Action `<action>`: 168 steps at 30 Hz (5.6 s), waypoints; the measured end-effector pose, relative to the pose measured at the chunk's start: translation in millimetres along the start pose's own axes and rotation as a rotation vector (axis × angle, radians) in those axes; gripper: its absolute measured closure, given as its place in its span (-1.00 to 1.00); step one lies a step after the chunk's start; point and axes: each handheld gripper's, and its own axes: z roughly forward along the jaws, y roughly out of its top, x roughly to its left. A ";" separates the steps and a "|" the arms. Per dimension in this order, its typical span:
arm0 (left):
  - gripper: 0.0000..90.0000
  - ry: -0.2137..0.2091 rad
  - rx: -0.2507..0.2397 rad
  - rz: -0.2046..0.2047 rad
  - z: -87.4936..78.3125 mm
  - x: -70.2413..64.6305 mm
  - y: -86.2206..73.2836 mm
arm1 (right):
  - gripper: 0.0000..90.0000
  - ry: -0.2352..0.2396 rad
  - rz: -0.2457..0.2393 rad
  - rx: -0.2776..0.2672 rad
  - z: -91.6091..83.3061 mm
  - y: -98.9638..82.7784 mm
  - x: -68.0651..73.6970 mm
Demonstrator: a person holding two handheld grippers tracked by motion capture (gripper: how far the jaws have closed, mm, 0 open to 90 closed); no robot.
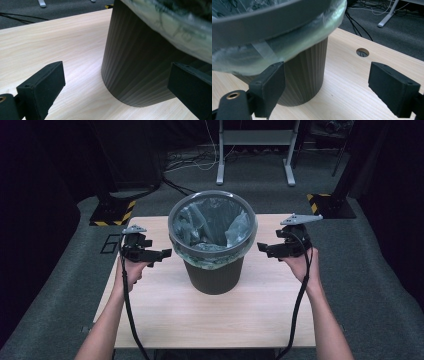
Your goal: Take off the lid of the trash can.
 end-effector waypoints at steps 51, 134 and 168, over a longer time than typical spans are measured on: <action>-0.25 0.043 0.040 0.038 16.2 -23.9 117.6 | -0.15 -0.104 0.028 0.099 47.7 99.9 6.6; 0.45 0.027 0.086 0.114 37.0 -63.3 121.0 | 0.61 -0.146 0.144 0.131 28.0 82.4 -4.9; -0.96 0.011 -0.082 0.058 -18.9 -31.1 96.3 | 0.73 -0.157 0.209 0.054 -13.7 74.4 -37.0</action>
